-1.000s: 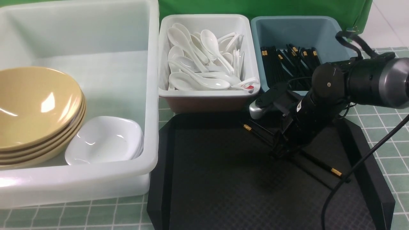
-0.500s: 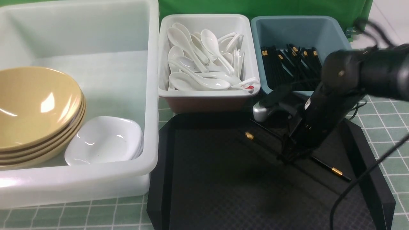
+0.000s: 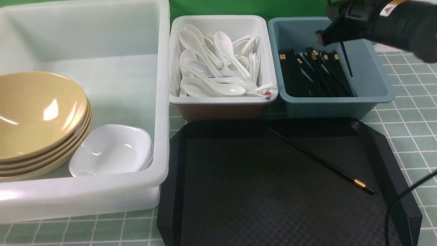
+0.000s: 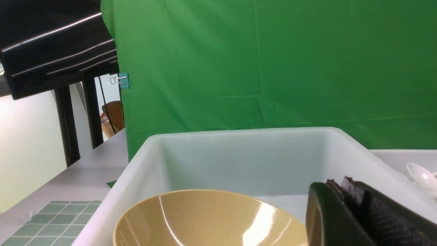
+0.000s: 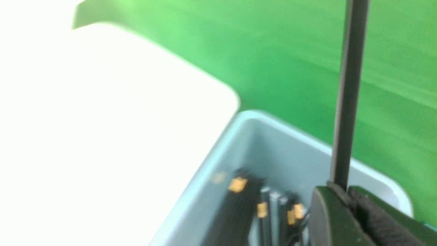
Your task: On blue table put chopsticks spoon bowls plates into blue grey white boxes.
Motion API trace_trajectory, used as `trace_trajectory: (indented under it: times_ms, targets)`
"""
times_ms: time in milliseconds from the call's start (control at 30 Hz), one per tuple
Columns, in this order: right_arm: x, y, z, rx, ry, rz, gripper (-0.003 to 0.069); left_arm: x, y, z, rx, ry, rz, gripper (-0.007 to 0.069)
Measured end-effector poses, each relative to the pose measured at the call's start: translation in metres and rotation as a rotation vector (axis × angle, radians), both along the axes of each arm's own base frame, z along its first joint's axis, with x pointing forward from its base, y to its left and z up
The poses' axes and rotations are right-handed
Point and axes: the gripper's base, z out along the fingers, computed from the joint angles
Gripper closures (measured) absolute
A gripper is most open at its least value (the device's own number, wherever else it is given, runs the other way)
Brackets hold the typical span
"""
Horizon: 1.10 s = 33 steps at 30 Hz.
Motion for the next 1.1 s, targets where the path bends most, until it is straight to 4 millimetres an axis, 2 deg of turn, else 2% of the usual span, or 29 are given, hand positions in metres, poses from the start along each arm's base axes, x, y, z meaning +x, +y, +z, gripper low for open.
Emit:
trace_trajectory:
  times_ms: [33,100,133,267,333,433,467,500,533,567,667,733,833,1000,1033,1100]
  targets:
    - [0.010,-0.003,-0.015,0.003,0.043,-0.015,0.0526,0.000,0.000,0.000,0.000,0.000,0.000,0.0622]
    - [0.015,-0.003,-0.027,0.002,0.097,-0.015,0.0491,0.000,0.000,0.000,0.000,0.000,0.000,0.0622]
    - [0.015,-0.002,-0.038,-0.004,0.191,-0.003,0.0446,0.000,0.000,0.000,0.000,0.000,0.000,0.0622]
    - [0.000,0.001,-0.056,-0.042,0.466,0.058,0.0347,0.000,0.000,0.000,0.000,0.000,0.000,0.0622]
    - [-0.007,0.001,-0.060,-0.054,0.552,0.078,0.0333,0.000,0.000,0.000,0.000,0.000,0.000,0.0622]
    - [-0.026,0.001,-0.068,-0.087,0.766,0.127,0.0323,0.000,0.000,0.000,0.000,0.000,0.000,0.0622]
    - [-0.035,0.000,-0.076,-0.103,0.859,0.143,0.0323,0.000,0.000,0.000,0.000,0.000,0.000,0.0622]
    - [-0.036,0.000,-0.078,-0.105,0.875,0.145,0.0323,0.000,0.000,0.000,0.000,0.000,0.000,0.0622]
    - [-0.047,-0.002,-0.099,-0.134,0.994,0.165,0.0323,0.000,0.000,0.000,0.000,0.000,0.000,0.0622]
    - [-0.048,-0.002,-0.100,-0.136,0.998,0.167,0.0323,0.000,0.000,0.000,0.000,0.000,0.000,0.0622]
    - [-0.052,-0.004,-0.126,-0.160,1.038,0.169,0.0323,0.000,0.000,0.000,0.000,0.000,0.000,0.0622]
    - [-0.052,-0.004,-0.138,-0.170,1.049,0.170,0.0332,0.000,0.000,0.000,0.000,0.000,0.000,0.0622]
    - [-0.050,0.000,-0.140,-0.180,1.039,0.179,0.0356,0.000,0.000,0.000,0.000,0.001,0.000,0.0622]
    - [-0.052,0.019,-0.142,-0.224,1.018,0.234,0.0517,0.000,0.000,0.000,0.000,0.001,0.000,0.0622]
    - [-0.055,0.030,-0.142,-0.243,1.012,0.266,0.0573,0.000,0.000,0.000,0.000,0.001,0.000,0.0622]
    - [-0.063,0.048,-0.141,-0.283,1.006,0.331,0.0588,0.000,0.000,0.000,0.000,0.001,0.000,0.0622]
